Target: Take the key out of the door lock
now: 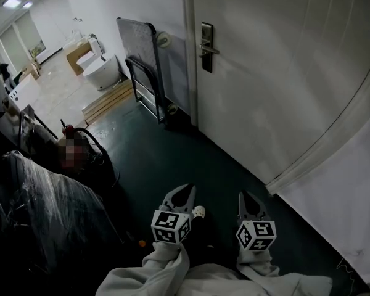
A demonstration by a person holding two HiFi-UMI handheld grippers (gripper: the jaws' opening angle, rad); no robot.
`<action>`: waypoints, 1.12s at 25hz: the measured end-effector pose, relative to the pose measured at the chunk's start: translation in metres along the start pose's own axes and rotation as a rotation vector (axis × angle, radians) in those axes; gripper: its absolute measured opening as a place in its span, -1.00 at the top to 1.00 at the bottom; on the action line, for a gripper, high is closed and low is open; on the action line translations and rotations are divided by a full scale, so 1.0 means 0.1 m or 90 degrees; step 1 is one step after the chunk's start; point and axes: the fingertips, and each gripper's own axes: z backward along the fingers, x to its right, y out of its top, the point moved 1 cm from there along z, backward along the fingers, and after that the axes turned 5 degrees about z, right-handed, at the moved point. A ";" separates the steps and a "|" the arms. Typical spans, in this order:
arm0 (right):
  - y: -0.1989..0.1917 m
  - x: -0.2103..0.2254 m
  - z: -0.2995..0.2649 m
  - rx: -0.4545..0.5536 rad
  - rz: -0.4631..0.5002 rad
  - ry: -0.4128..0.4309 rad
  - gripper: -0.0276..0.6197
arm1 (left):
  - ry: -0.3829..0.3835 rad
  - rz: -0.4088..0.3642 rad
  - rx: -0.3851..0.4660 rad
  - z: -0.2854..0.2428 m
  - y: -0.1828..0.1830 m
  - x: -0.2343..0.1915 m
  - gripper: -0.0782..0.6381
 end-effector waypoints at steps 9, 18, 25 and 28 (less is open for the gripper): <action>0.25 0.12 -0.73 -0.004 -0.008 0.013 0.75 | 0.012 0.007 0.005 -0.58 0.32 -0.41 0.72; 0.50 0.29 -1.18 0.002 -0.005 -0.005 0.75 | -0.005 0.006 0.010 -1.05 0.64 -0.63 0.72; 0.67 0.42 -1.43 0.006 -0.006 -0.027 0.75 | -0.027 0.003 0.012 -1.37 0.83 -0.73 0.72; 0.72 0.44 -1.54 0.010 -0.005 -0.034 0.75 | -0.031 0.002 0.015 -1.47 0.89 -0.80 0.72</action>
